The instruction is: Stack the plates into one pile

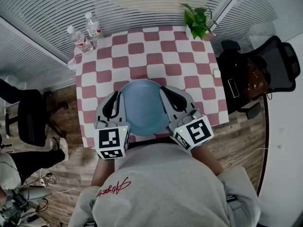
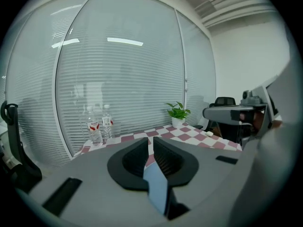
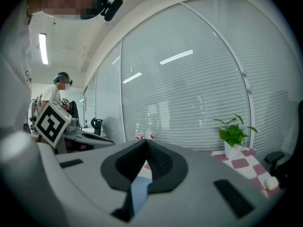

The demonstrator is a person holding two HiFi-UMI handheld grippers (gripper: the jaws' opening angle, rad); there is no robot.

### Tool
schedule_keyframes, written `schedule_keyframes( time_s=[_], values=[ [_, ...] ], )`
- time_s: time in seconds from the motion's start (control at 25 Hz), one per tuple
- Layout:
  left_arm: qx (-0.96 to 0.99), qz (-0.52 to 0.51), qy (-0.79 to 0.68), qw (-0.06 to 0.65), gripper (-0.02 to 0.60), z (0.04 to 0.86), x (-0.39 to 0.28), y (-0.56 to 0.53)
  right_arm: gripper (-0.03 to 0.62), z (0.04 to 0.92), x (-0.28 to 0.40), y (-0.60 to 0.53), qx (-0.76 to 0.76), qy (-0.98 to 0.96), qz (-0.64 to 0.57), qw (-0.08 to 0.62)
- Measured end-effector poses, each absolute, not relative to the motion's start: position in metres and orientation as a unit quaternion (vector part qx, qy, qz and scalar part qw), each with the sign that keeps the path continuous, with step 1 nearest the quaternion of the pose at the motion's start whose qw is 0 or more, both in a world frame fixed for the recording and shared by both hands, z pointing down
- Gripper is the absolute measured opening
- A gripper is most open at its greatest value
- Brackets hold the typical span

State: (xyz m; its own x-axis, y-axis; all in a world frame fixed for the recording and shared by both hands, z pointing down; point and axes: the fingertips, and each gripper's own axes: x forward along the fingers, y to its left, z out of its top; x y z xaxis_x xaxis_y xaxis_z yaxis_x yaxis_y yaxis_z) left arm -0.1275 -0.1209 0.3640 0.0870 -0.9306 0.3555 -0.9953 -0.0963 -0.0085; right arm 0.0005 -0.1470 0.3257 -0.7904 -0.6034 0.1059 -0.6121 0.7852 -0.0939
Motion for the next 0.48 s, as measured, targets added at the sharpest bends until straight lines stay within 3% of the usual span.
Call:
schedule_keyframes(
  time_s=[0.48],
  values=[
    [0.741,0.122,-0.656,0.079,0.037,0.324,-0.114,-0.134,0.011,0.283,-0.009,-0.150,0.311,-0.950,0.026,0.021]
  ],
)
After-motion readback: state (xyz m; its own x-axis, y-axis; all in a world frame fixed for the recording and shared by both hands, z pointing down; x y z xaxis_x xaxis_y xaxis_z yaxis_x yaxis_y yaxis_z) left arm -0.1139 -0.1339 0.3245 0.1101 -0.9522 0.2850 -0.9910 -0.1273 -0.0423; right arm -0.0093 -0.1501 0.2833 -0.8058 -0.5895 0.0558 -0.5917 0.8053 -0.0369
